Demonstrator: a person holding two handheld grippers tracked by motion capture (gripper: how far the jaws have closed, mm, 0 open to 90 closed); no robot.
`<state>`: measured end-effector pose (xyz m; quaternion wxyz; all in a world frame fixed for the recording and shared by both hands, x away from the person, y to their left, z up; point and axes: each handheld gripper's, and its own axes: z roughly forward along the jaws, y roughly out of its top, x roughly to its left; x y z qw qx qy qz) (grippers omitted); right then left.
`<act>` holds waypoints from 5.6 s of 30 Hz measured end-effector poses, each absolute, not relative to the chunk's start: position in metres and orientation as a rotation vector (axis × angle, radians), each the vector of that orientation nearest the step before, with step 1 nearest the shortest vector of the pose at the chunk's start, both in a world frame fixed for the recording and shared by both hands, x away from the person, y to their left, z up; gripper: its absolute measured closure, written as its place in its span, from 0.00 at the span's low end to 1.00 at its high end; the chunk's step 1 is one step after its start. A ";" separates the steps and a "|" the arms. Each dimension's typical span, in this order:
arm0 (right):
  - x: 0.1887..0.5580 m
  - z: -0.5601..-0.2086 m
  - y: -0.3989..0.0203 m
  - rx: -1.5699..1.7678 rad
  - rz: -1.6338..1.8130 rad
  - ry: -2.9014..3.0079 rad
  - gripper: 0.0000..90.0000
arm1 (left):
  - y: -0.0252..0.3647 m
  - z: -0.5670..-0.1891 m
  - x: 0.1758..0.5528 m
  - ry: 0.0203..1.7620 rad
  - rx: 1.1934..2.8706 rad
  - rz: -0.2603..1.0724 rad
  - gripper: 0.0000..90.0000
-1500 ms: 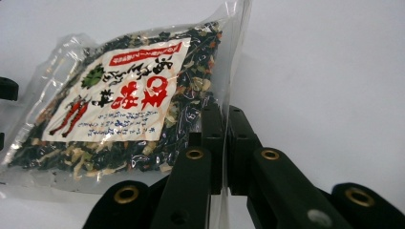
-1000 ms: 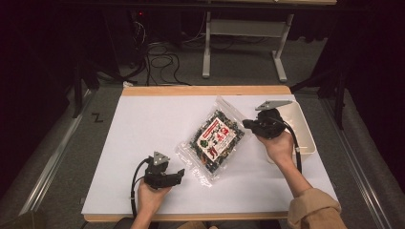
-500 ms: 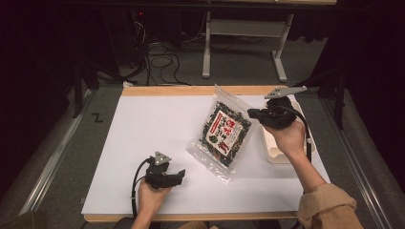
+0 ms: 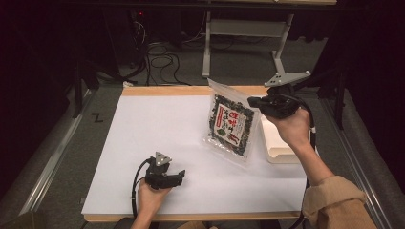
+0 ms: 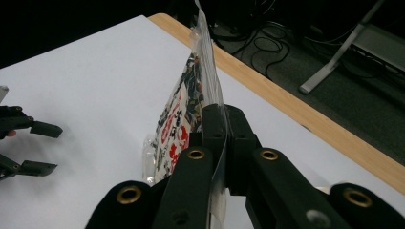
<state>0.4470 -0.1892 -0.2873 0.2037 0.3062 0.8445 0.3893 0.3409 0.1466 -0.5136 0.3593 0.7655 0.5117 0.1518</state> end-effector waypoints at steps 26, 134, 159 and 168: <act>0.449 -0.243 -0.256 0.987 1.082 2.108 1.00 | 0.143 -0.516 0.342 1.321 2.007 0.390 0.30; 0.485 -0.264 -0.291 1.070 0.792 1.896 1.00 | 0.135 -0.513 0.335 1.268 2.050 0.419 0.31; 0.465 -0.305 -0.339 1.191 0.848 2.043 1.00 | 0.134 -0.515 0.335 1.289 2.056 0.433 0.31; 0.461 -0.319 -0.374 1.317 0.950 1.981 0.99 | 0.135 -0.516 0.335 1.293 2.062 0.434 0.31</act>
